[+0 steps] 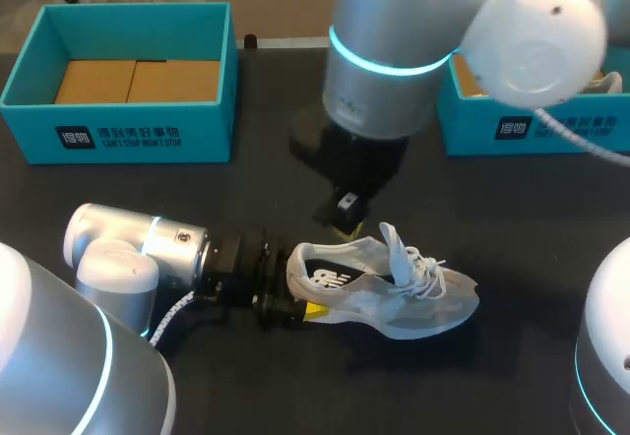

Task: Take the shoe out of the shoebox, open the shoe tongue, remove and reinsert the insole, then place the shoe into the shoebox

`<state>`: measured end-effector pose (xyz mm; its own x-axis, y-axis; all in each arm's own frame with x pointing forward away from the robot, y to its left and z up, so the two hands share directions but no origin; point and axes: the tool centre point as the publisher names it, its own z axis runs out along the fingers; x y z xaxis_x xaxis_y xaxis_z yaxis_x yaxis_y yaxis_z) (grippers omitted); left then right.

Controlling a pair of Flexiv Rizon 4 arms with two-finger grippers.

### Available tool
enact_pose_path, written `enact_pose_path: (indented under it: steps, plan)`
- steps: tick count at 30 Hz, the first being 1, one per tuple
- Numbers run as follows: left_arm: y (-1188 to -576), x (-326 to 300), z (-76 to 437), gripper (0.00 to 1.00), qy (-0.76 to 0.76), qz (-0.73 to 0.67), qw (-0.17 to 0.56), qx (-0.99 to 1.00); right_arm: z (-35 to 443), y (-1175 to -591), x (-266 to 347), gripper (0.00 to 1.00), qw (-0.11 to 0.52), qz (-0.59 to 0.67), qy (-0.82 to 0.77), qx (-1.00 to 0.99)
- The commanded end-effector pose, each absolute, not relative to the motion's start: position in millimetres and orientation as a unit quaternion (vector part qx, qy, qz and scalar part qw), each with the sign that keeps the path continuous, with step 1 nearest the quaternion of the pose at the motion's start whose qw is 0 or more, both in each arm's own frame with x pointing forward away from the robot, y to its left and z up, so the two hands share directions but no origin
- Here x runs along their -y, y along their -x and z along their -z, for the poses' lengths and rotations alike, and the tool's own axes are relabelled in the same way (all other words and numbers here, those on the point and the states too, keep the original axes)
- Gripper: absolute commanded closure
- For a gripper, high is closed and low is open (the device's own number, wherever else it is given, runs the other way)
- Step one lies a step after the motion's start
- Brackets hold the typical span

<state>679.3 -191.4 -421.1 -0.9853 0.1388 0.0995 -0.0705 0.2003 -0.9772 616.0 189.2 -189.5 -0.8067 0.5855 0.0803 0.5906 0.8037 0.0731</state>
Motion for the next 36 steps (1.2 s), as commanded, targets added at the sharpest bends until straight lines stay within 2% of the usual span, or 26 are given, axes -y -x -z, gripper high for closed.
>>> enact_pose_path:
  steps: [1,10,19,32,36]
  plan:
    - [-680,192,425,1.00,0.022,-0.632,0.083,0.770,215,-619,-204,1.00,0.044,0.011,0.217,0.975]
    - [-680,192,425,1.00,0.022,-0.632,0.083,0.770,215,-619,-204,1.00,0.044,0.011,0.217,0.975]
    - [-680,192,425,1.00,0.022,-0.632,0.083,0.770,263,-624,-211,1.00,-0.045,0.028,0.133,0.990]
    - [-680,192,425,1.00,0.022,-0.632,0.083,0.770,263,-624,-211,1.00,-0.045,0.028,0.133,0.990]
    - [-680,192,425,1.00,0.022,-0.632,0.083,0.770,279,-643,-207,1.00,-0.052,0.029,0.110,0.992]
